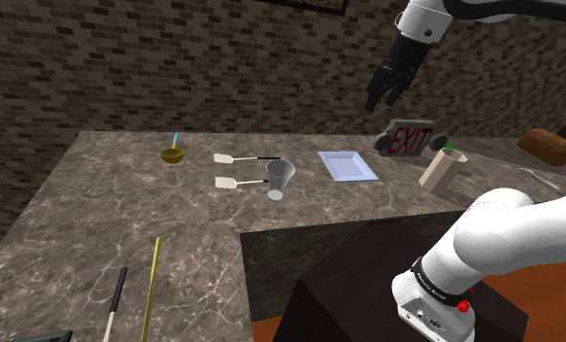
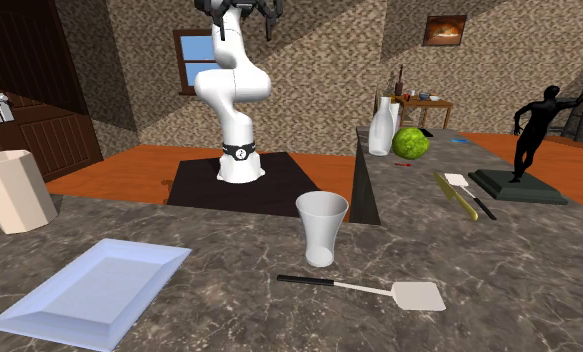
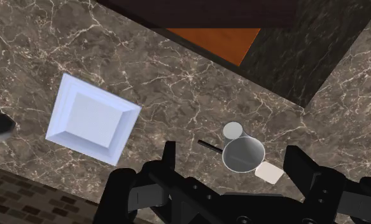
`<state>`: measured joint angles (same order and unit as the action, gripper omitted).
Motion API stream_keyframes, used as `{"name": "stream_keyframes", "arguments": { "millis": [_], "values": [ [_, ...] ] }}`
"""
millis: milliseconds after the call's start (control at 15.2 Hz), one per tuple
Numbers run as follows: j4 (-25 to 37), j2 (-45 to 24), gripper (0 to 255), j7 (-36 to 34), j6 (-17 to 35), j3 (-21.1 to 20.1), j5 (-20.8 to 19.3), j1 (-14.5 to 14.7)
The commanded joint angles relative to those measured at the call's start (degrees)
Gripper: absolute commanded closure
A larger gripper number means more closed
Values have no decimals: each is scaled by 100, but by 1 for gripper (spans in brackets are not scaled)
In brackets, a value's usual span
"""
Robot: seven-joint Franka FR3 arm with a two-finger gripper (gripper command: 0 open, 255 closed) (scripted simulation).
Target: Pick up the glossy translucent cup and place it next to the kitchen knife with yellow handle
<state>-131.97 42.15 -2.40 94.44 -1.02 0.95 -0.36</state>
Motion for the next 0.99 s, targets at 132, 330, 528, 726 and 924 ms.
{"name": "stream_keyframes", "arguments": {
  "millis": [132, 330, 528, 726, 924],
  "values": [
    [-248, -152, 0, 78, 428, 67, 74, 24],
    [-560, -449, 0, 212, 1077, 163, 199, 70],
    [-795, -829, 0, 369, 1727, 256, 348, 131],
    [-950, -1288, 0, 558, 2370, 349, 531, 212],
    [-1019, -1819, 0, 788, 2993, 443, 764, 316]
  ]
}}
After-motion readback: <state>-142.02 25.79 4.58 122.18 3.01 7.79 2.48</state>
